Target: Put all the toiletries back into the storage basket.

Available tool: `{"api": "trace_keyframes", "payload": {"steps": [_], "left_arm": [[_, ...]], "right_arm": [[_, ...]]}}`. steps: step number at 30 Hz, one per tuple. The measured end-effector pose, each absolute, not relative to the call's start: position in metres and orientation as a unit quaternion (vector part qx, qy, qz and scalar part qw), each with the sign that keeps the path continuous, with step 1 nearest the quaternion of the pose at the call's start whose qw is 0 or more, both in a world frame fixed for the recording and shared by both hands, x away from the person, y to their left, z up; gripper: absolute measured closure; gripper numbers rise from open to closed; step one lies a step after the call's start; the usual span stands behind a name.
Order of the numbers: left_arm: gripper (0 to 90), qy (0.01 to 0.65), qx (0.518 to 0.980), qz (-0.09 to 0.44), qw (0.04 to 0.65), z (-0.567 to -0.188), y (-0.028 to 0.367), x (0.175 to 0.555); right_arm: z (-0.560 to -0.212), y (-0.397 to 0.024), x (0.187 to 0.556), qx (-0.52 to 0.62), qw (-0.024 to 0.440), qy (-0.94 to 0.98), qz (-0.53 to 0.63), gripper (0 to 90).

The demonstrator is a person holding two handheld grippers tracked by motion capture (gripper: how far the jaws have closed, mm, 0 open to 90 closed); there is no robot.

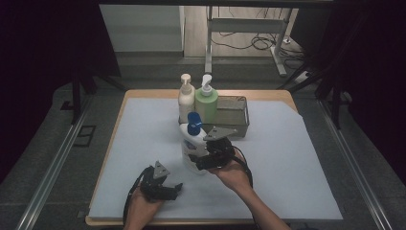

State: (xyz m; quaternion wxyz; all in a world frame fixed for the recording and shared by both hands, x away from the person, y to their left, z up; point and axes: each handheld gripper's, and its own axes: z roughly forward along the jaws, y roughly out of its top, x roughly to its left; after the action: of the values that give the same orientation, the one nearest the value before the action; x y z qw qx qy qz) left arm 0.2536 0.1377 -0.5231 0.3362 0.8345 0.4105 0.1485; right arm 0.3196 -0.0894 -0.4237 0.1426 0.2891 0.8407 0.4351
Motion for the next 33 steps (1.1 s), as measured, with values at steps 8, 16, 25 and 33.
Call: {"api": "trace_keyframes", "payload": {"steps": [8,16,25,33], "left_arm": [[12.3,0.411,0.834,0.148,0.336,-0.523,0.138,0.254],[12.3,0.411,0.834,0.149,0.337,-0.523,0.138,0.254],[12.3,0.411,0.834,0.148,0.337,-0.523,0.138,0.254],[12.3,0.411,0.834,0.148,0.337,-0.523,0.138,0.254]], "right_arm": [[-0.424,-0.075,0.322,0.287,0.159,0.84,0.432,19.2],[-0.425,-0.069,0.323,0.285,0.169,0.837,0.436,34.6],[-0.423,-0.072,0.322,0.291,0.162,0.835,0.439,39.6],[-0.42,-0.077,0.322,0.29,0.159,0.837,0.436,40.1]]}}
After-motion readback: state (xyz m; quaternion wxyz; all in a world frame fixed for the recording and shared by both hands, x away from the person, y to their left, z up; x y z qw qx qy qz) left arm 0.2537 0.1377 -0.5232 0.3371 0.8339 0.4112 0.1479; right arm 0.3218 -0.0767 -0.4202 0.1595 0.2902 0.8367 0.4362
